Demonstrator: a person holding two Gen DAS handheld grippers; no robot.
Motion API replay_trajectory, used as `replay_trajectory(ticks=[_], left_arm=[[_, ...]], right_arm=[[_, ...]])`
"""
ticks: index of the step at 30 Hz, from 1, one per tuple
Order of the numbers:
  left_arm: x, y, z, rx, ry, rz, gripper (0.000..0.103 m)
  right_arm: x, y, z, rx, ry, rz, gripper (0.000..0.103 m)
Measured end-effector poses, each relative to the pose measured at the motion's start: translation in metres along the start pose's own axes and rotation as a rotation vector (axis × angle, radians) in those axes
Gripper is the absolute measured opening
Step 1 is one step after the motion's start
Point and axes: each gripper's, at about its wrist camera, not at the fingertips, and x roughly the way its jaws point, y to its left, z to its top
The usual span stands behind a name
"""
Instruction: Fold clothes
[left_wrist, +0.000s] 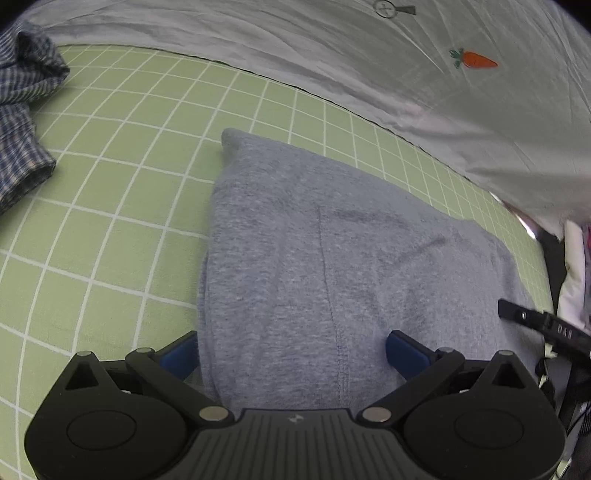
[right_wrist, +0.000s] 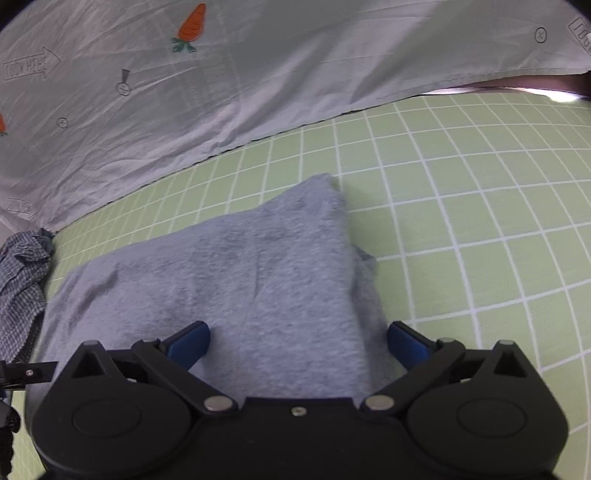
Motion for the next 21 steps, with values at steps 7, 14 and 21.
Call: replay_trajectory(ticks=[7,14,21], left_arm=[[0.006,-0.011,0.000,0.096,0.001,0.037,0.103],[0.010,-0.010,0.004,0.057,0.024,-0.076,0.103],[0.016,-0.023,0.002,0.015,0.022,-0.077,0.100]], right_arm=[[0.003,0.002,0.001,-0.047,0.012,0.035,0.103],[0.005,0.007,-0.002,-0.039,0.041,0.165,0.103],[0.007,0.015,-0.005,0.012,0.060,0.261,0.103]])
